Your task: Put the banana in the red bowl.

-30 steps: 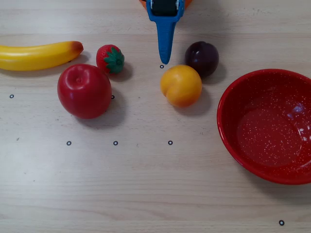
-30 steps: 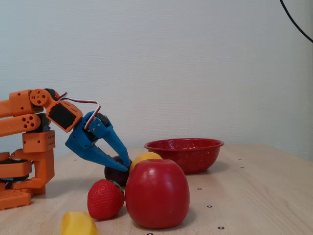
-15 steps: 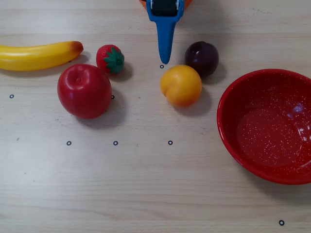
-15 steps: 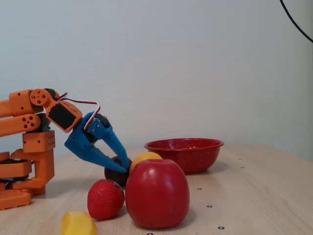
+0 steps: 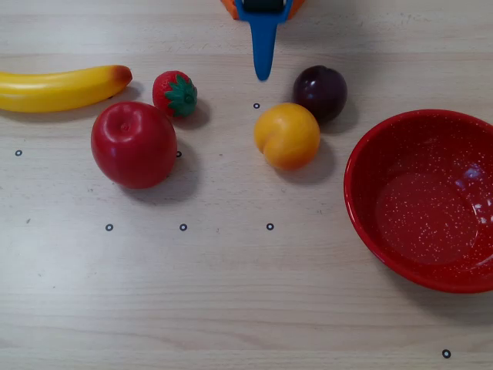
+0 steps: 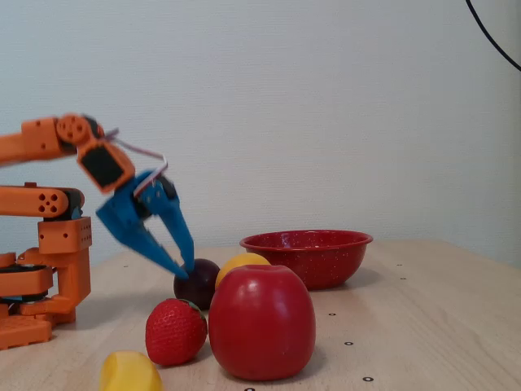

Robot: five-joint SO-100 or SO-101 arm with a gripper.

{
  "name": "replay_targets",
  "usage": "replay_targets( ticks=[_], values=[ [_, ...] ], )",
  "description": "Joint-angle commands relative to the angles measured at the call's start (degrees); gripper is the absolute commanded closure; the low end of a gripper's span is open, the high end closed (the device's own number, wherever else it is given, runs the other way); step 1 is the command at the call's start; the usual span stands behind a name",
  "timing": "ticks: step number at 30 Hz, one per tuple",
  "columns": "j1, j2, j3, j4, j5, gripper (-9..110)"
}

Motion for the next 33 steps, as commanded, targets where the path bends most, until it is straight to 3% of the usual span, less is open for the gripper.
replay_targets(
  ticks=[1, 10, 17, 23, 33],
  values=[
    [-1.4, -2.0, -8.9, 1.7, 0.8, 101],
    [-7.2, -14.6, -28.3, 14.0, 9.8, 101],
    [-16.2, -30.8, -55.2, 28.3, 14.0, 101],
    [-24.4, -42.3, -75.0, 38.1, 25.0, 101],
    [-42.5, -61.8, -92.5, 43.1, 38.0, 101]
  ],
)
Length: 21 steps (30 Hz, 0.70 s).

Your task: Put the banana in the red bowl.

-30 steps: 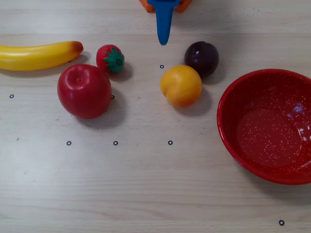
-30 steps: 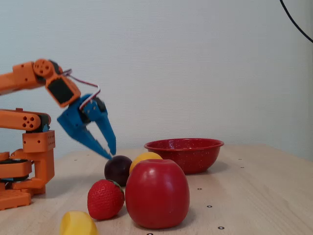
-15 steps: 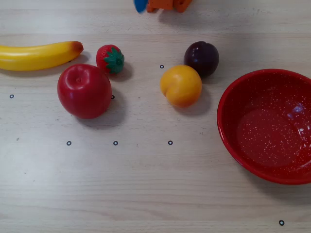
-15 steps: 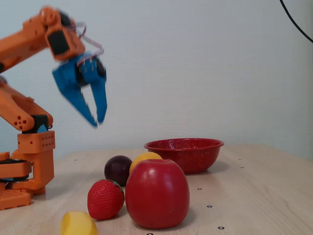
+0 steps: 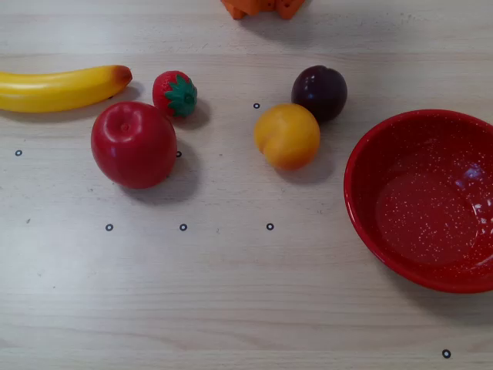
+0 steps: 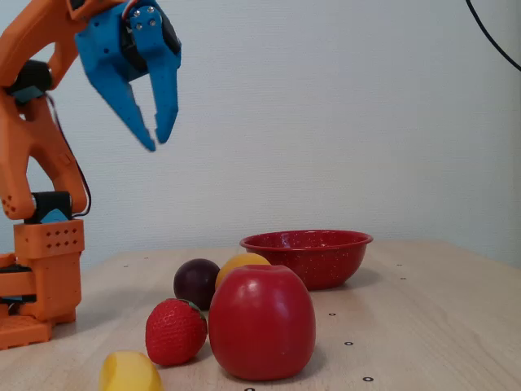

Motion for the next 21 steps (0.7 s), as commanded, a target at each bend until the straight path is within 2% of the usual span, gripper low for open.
replay_targets(
  ticks=[1, 9, 21],
  values=[
    [-3.9, -1.3, -7.6, 5.1, 3.2, 101],
    [-13.5, -17.1, -19.0, 5.1, 11.8, 101],
    [-19.5, -32.2, -26.9, 5.1, 22.7, 101]
  ],
)
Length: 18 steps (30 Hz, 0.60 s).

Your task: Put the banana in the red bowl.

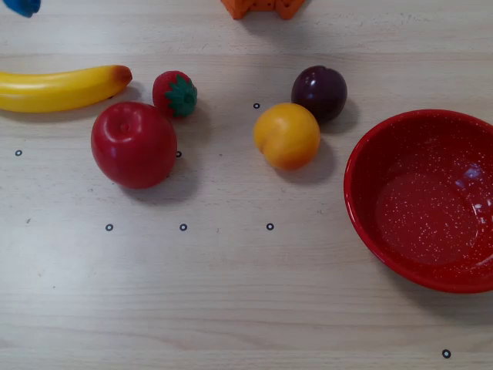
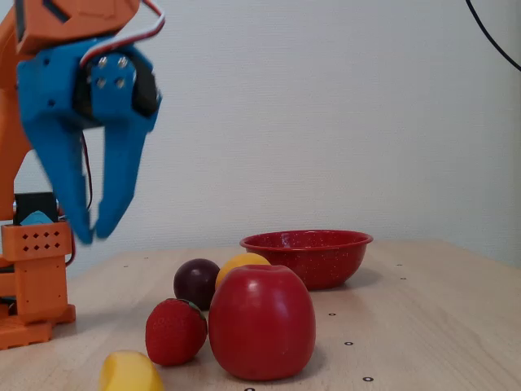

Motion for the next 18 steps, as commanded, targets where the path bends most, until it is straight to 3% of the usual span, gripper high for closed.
replay_targets(
  ticks=[1, 8, 18],
  values=[
    [-2.1, 1.4, -5.5, 5.1, 3.6, 101],
    [-5.2, -5.0, -7.0, 5.1, 11.3, 100],
    [-9.4, -8.6, -8.7, 2.7, 15.0, 69]
  ],
)
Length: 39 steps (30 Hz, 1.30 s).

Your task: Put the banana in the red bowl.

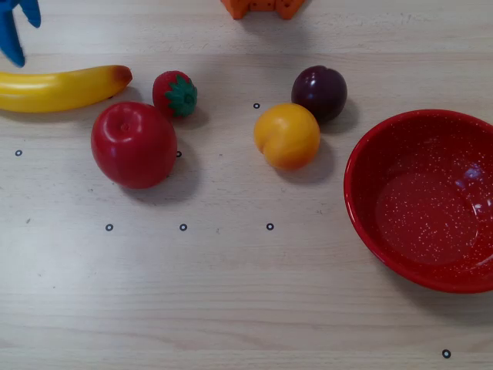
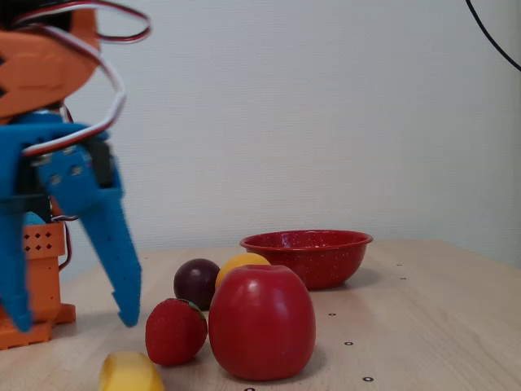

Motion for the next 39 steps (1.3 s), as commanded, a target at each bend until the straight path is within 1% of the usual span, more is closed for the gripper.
replay_targets(
  ticks=[1, 4, 6, 11, 16, 22, 23, 25, 39],
  values=[
    [-1.9, 2.7, -5.7, 2.2, 2.6, 65],
    [-3.2, 0.9, -6.7, 1.1, 5.0, 52],
    [-3.6, -0.2, -7.0, 0.2, 6.2, 46],
    [-3.6, -2.7, -7.1, -3.9, 7.0, 41],
    [-2.9, -5.9, -8.9, -6.4, 5.6, 30],
    [-2.3, -9.7, -12.7, -4.8, 6.2, 30],
    [-2.3, -10.2, -13.3, -4.5, 6.3, 27],
    [-2.2, -11.4, -14.4, -4.0, 6.8, 26],
    [-0.6, -16.9, -17.1, -1.5, 7.5, 26]
  ],
)
